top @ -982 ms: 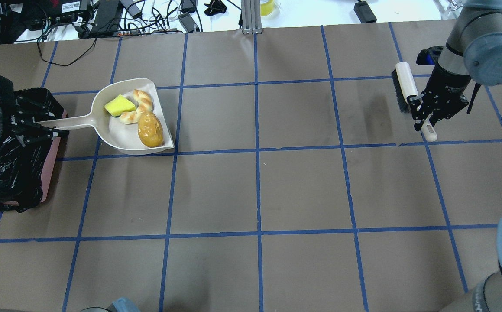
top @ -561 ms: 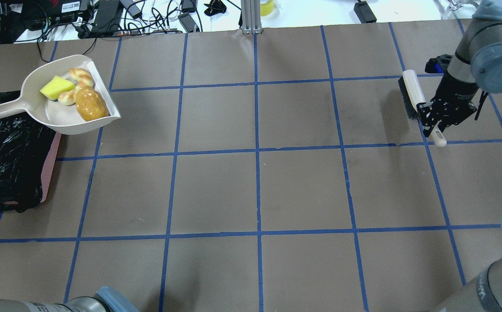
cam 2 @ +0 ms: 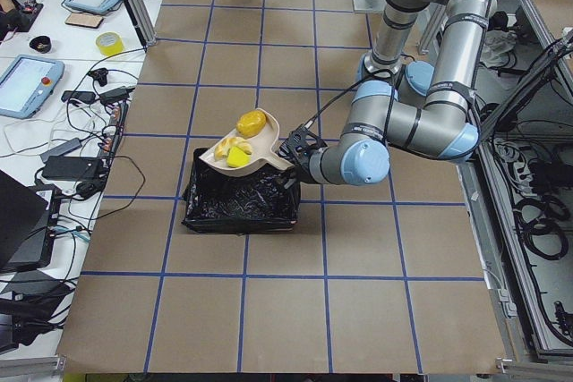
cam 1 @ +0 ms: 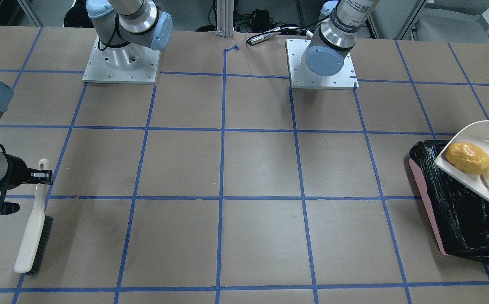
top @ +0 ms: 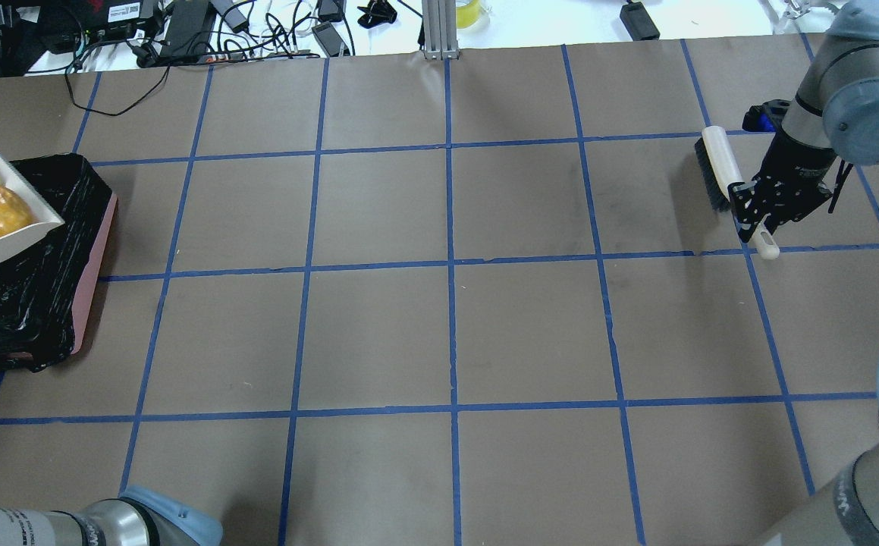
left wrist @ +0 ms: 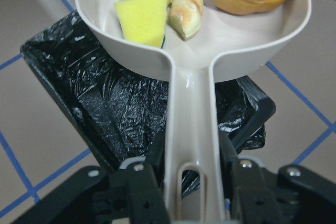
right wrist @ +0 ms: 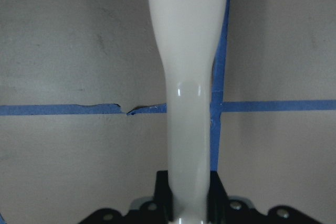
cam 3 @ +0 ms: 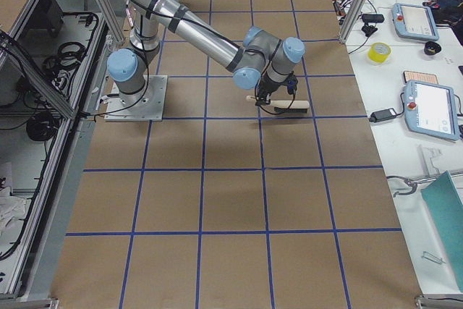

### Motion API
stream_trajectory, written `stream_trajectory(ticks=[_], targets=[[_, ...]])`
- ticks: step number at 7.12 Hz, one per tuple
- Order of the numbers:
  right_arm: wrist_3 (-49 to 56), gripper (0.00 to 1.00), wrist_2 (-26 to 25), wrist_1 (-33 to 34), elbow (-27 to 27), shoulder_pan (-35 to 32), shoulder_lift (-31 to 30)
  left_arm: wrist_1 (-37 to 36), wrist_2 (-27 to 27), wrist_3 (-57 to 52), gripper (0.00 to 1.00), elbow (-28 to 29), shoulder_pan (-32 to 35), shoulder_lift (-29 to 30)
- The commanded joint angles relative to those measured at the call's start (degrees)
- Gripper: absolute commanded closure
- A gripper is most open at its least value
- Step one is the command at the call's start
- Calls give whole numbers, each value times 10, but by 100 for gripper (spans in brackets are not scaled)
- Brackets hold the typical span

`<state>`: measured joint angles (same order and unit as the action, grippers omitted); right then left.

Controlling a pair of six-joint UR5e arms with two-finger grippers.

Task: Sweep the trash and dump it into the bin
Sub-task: 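Lift the dustpan with the left gripper over the black bin and tip it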

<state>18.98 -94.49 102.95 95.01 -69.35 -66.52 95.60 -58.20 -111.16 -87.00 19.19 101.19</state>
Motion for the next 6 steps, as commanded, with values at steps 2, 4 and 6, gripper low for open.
stream_trajectory(ticks=[2,4,6], targets=[[0,85,-4,6,0,0,9,19,-45,0,100,42,-47,31],[-2,32,-5,15,0,0,16,-13,-117,2,100,68,-45,36],[-6,24,-5,15,-1,0,15,-28,-206,9,100,117,6,30]])
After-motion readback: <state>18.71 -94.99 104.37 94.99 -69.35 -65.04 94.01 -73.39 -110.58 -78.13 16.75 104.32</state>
